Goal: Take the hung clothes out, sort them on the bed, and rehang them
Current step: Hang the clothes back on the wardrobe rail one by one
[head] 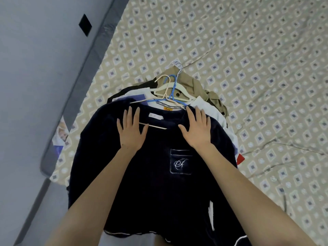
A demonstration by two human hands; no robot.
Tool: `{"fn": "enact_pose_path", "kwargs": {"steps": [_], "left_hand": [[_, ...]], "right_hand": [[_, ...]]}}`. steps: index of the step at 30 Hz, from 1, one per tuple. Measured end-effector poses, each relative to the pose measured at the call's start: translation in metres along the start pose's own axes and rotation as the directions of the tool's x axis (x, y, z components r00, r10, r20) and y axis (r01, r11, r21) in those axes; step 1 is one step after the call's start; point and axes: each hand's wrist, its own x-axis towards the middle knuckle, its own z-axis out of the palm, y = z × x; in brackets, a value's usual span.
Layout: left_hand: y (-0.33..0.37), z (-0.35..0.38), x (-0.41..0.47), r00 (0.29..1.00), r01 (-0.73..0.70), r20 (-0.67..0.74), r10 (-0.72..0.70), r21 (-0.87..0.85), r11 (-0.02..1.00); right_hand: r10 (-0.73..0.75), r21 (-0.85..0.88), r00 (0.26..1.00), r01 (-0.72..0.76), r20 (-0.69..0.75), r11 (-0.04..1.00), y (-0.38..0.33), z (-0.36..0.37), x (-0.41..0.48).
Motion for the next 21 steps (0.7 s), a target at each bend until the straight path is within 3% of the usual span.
{"fn": "enact_pose_path", "kwargs": {"steps": [4,9,16,21], "left_hand": [[-0.018,0.002,0.036,0.995,-0.063,-0.077,0.066,0.036,0.997],[-0.017,0.0,0.06,0.994,-0.097,-0.051,0.099,0.052,0.994],[-0.01,-0.007,0.071,0.989,-0.122,-0.062,0.131,0.13,0.984],[-0.007,-0.039,0.049,0.993,-0.109,-0.045,0.113,0.079,0.991]], "right_hand": [[0.004,-0.006,0.998,-0.005,-0.064,1.0,0.004,0.014,0.012],[-0.009,-0.019,0.978,0.006,-0.208,1.0,0.003,0.019,0.015],[0.041,-0.061,0.998,-0.044,-0.053,0.997,-0.002,0.004,0.019],[0.048,0.079,0.996,-0.054,0.069,0.995,-0.008,-0.014,0.004]]}}
